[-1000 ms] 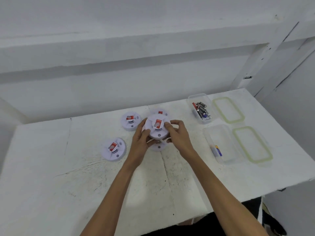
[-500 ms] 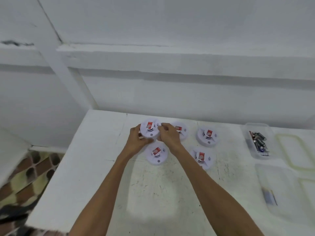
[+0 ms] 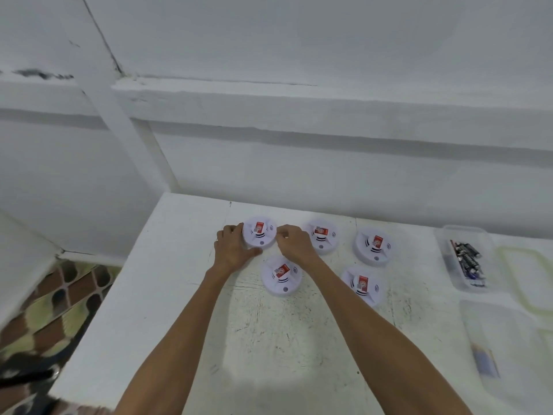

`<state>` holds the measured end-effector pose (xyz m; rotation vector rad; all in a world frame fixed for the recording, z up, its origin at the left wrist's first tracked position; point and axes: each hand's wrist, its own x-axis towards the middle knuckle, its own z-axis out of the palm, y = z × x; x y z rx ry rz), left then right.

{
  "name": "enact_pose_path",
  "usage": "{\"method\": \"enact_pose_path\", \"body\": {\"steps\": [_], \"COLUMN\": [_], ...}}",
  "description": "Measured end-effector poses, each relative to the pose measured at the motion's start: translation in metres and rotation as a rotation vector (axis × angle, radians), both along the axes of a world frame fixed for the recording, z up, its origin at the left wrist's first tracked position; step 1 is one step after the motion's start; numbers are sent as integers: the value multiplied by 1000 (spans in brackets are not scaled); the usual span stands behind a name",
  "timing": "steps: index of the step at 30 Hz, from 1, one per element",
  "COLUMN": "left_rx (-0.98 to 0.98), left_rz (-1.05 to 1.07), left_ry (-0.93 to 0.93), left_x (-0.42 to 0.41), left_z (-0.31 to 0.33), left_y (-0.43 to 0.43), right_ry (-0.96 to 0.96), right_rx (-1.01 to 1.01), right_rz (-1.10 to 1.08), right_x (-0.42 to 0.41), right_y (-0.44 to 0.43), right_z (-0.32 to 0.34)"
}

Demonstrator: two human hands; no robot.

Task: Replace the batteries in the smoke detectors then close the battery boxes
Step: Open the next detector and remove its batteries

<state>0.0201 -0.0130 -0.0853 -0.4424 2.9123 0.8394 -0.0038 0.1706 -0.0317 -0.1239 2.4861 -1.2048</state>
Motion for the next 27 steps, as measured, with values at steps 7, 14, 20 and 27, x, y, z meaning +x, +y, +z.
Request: {"method": "enact_pose_path", "body": {"steps": [7, 14, 20, 27], "left_rx": [-2, 187, 213, 447], "left_rz": [-110, -329, -329, -214], "left_ry": [210, 85, -14, 170], "left_x": [-5, -20, -21, -9], "left_z": [25, 39, 36, 35], "left_y": [34, 95, 129, 129], "right_ry": [248, 153, 30, 169], "right_rx": [-50, 82, -9, -7], "right_rz": [-233, -398, -357, -297], "right_x": [4, 9, 11, 14], "right_y": [37, 79, 95, 106], "right_z": [8, 3, -1, -7]}}
